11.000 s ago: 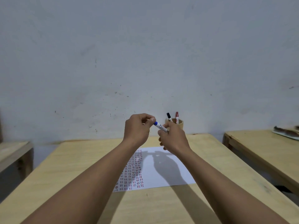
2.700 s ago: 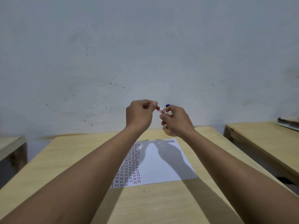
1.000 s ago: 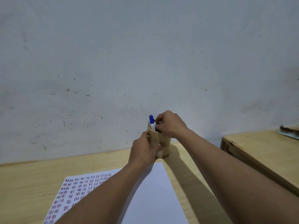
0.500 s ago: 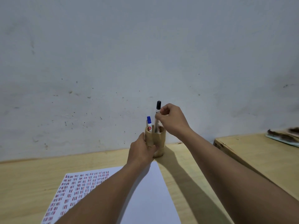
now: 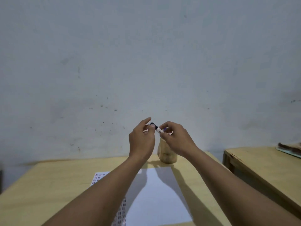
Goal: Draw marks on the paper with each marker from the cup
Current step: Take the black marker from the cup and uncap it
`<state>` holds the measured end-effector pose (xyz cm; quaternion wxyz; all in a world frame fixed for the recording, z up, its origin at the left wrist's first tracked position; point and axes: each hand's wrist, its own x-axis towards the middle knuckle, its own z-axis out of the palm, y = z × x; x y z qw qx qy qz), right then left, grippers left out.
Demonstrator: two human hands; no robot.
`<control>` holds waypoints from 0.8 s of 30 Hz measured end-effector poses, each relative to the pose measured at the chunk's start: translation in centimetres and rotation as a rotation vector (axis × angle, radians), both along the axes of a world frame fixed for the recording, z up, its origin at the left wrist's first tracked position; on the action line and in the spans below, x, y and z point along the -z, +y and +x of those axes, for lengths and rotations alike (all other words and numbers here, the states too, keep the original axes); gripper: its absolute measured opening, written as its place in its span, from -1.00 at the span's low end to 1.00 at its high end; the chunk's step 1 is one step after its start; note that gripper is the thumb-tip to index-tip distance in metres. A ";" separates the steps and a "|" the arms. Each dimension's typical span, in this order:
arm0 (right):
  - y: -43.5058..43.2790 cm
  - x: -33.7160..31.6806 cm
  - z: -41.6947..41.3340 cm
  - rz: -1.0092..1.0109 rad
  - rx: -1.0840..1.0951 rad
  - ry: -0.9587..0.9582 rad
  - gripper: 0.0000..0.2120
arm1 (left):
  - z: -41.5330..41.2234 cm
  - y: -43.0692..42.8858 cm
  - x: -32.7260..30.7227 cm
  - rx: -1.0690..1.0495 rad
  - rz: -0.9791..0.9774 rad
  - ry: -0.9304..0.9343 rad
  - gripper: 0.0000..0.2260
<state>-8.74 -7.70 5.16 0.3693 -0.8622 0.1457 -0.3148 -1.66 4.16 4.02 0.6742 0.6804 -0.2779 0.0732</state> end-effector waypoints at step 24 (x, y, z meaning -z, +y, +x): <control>10.9 1.5 0.6 1.279 -0.190 -0.338 -0.84 | 0.7 8.8 0.2 0.134 -0.039 0.216 -0.91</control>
